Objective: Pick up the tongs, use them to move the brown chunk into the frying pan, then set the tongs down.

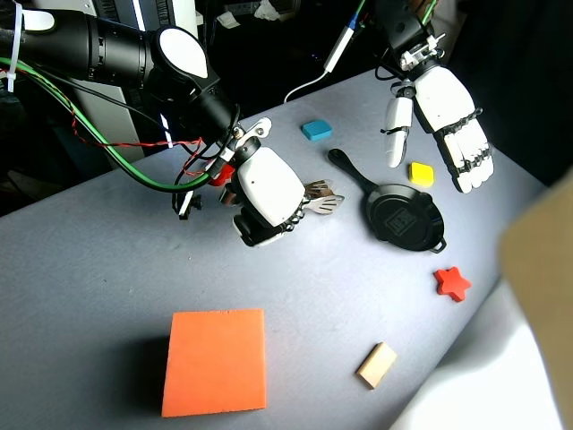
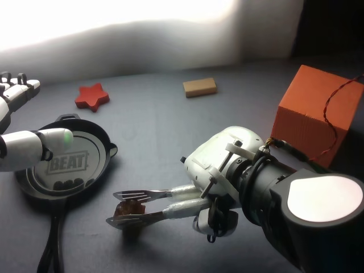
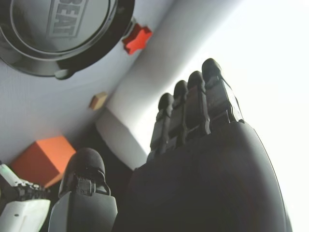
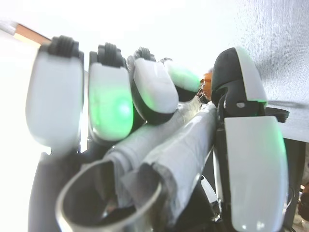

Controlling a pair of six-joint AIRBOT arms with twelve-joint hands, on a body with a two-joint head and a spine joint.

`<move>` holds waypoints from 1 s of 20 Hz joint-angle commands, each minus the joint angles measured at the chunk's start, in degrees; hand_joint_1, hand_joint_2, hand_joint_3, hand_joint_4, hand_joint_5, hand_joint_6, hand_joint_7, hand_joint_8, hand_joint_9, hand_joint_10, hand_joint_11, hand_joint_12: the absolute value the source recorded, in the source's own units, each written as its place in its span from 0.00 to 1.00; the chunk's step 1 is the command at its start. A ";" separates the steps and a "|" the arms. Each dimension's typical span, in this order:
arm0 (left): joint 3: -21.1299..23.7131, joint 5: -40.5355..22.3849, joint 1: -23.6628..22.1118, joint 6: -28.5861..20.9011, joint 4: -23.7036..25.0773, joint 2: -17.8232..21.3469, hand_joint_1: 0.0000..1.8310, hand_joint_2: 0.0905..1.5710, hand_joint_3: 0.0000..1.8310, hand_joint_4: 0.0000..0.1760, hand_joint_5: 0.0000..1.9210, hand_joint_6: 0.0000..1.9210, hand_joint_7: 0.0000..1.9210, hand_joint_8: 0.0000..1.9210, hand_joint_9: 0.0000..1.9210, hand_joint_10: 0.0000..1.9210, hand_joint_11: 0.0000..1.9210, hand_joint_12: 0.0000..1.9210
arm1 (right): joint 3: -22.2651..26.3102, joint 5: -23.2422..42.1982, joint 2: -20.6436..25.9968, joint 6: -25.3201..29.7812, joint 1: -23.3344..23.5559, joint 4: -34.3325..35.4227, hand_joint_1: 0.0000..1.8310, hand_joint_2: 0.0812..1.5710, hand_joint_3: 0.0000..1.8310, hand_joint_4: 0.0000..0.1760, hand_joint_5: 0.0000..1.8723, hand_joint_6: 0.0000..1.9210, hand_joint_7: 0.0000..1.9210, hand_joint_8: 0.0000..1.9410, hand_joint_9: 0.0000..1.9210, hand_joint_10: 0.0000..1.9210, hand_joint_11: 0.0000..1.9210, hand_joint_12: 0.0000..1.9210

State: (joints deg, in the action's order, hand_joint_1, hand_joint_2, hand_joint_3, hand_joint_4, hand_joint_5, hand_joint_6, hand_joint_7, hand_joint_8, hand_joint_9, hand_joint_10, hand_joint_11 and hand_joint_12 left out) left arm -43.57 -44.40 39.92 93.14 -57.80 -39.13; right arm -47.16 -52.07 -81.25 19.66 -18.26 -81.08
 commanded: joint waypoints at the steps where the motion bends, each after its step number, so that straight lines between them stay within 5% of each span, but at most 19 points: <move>1: -0.21 -5.50 -0.38 -0.03 2.17 0.16 0.00 0.73 0.00 0.13 0.03 0.00 0.02 0.00 0.01 0.00 0.00 0.04 | 0.13 -1.11 0.32 -0.86 0.48 -3.50 0.40 0.95 0.01 1.00 0.79 1.00 0.87 1.00 0.94 1.00 0.96 1.00; 20: -1.77 -5.50 0.15 -0.14 2.16 0.15 0.00 0.73 0.00 0.12 0.03 0.00 0.03 0.00 0.02 0.00 0.00 0.04 | -2.28 1.59 0.55 1.90 6.33 -5.76 0.41 0.97 0.01 1.00 0.77 1.00 0.85 1.00 0.90 1.00 0.90 1.00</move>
State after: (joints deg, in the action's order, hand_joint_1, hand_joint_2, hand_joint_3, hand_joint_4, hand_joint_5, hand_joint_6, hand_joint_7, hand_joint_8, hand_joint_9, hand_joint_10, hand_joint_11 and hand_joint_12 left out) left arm -44.99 -44.31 40.29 93.10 -57.63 -39.20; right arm -49.76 -50.63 -80.86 21.17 -12.67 -82.02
